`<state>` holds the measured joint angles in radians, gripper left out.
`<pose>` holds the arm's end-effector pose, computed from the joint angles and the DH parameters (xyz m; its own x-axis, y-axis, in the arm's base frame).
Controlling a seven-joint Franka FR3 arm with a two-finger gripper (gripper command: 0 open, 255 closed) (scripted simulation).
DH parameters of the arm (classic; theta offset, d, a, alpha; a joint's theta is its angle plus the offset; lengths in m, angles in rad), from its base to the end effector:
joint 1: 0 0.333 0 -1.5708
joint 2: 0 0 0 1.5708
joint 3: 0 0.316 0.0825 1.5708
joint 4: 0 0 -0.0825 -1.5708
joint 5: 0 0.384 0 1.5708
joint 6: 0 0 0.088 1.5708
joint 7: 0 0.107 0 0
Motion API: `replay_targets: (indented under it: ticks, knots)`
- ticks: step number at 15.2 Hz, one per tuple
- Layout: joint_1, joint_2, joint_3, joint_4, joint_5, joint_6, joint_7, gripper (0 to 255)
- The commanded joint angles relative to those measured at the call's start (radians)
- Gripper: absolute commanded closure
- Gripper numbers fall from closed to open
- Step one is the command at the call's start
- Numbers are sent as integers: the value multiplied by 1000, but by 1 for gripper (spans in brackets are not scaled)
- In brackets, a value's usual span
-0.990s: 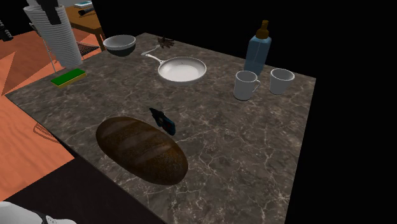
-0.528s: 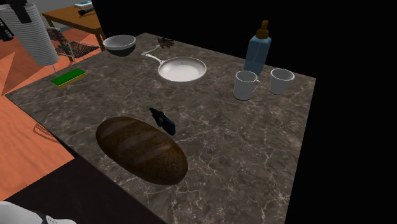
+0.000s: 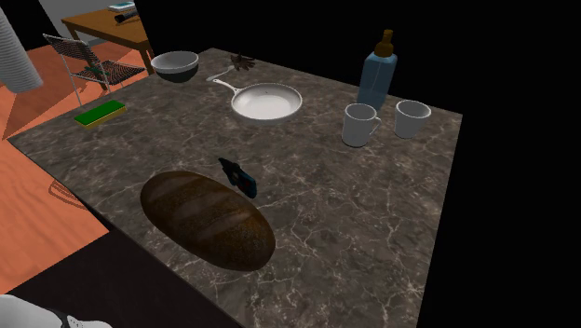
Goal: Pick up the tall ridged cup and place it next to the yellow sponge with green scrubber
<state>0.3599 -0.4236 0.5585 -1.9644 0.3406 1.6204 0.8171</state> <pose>0.2062 0.4018 0.6154 0.9959 0.0532 -0.0732 0.0459 -0.9941 -0.0982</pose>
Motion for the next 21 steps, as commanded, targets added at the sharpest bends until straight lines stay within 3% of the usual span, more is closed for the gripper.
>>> replay_targets:
  ticks: [1,8,21]
  knots:
    - [6,35,51,33,-1,16,60,255]
    - [19,185,229,173,-60,54,270,255]
    - [31,167,242,-14,-36,225,239,255]
